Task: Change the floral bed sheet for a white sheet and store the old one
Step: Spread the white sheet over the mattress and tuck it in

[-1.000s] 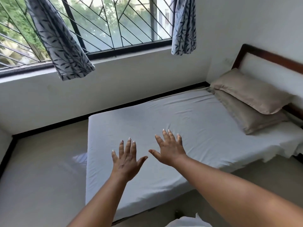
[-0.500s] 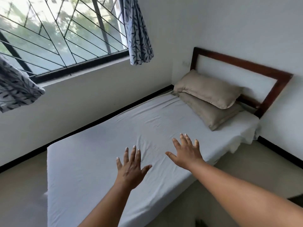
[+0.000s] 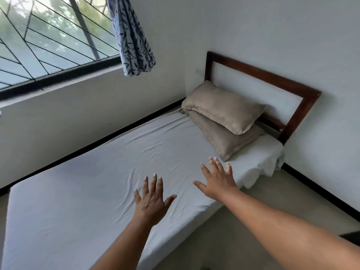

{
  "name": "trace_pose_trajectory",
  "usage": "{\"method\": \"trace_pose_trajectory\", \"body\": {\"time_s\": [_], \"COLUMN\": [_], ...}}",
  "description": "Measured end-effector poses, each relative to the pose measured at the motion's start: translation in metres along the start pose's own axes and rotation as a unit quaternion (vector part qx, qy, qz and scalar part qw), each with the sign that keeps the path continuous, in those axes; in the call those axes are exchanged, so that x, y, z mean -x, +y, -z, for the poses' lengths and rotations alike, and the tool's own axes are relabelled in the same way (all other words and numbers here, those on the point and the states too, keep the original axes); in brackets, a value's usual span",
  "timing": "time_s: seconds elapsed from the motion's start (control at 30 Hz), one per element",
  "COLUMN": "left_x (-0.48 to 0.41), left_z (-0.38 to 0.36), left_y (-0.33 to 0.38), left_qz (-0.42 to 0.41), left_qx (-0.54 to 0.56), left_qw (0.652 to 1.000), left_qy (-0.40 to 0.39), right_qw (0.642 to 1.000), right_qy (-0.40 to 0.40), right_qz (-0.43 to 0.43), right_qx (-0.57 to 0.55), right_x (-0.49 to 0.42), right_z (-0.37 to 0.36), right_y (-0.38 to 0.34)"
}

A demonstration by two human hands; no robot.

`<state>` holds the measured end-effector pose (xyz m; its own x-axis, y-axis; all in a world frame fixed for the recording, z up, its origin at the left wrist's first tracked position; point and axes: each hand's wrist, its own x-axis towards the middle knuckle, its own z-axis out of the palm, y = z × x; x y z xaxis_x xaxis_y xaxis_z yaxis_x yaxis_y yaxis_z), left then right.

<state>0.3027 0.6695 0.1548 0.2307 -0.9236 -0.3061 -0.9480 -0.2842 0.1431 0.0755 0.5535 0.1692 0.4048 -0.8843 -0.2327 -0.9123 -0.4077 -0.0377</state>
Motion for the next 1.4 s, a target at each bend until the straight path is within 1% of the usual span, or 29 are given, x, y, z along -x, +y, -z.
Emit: {"method": "trace_pose_trajectory", "body": {"time_s": [0.23,0.33,0.5,0.6,0.77,0.87,0.93,1.03,1.2,1.3,1.4], "left_x": [-0.008,-0.005,0.014,0.039,0.095,0.142,0.166,0.215,0.269,0.283,0.278], "left_z": [0.0,0.001,-0.004,-0.01,-0.028,-0.037,-0.042,-0.054,-0.076,-0.087,-0.093], "left_y": [0.035,0.037,0.025,0.005,-0.057,-0.109,-0.136,-0.195,-0.265,-0.279,-0.277], "left_qz": [-0.024,-0.023,0.002,0.019,0.061,0.086,0.096,0.124,0.143,0.147,0.138], "left_qx": [-0.04,-0.032,-0.01,0.012,0.019,0.015,0.008,0.008,0.002,0.017,0.035], "left_qw": [0.999,0.999,1.0,1.0,0.998,0.996,0.995,0.992,0.989,0.987,0.988], "left_qy": [-0.019,-0.016,-0.015,-0.02,-0.03,-0.034,-0.034,-0.034,-0.046,-0.058,-0.066], "right_qw": [1.0,0.999,0.999,0.998,0.993,0.987,0.986,0.98,0.982,0.984,0.986], "right_qy": [-0.007,-0.002,0.002,-0.001,-0.006,-0.009,-0.018,-0.037,-0.073,-0.092,-0.099], "right_qz": [-0.02,-0.013,0.019,0.05,0.117,0.158,0.168,0.191,0.172,0.154,0.136], "right_qx": [-0.022,-0.03,-0.03,-0.026,-0.006,0.009,0.013,0.029,0.002,-0.005,-0.009], "right_x": [0.005,0.006,0.008,0.016,0.038,0.059,0.07,0.099,0.147,0.165,0.17], "right_z": [-0.017,-0.017,-0.016,-0.023,-0.031,-0.037,-0.042,-0.059,-0.091,-0.098,-0.097], "right_y": [0.028,0.025,0.003,-0.024,-0.102,-0.164,-0.195,-0.262,-0.332,-0.343,-0.334]}}
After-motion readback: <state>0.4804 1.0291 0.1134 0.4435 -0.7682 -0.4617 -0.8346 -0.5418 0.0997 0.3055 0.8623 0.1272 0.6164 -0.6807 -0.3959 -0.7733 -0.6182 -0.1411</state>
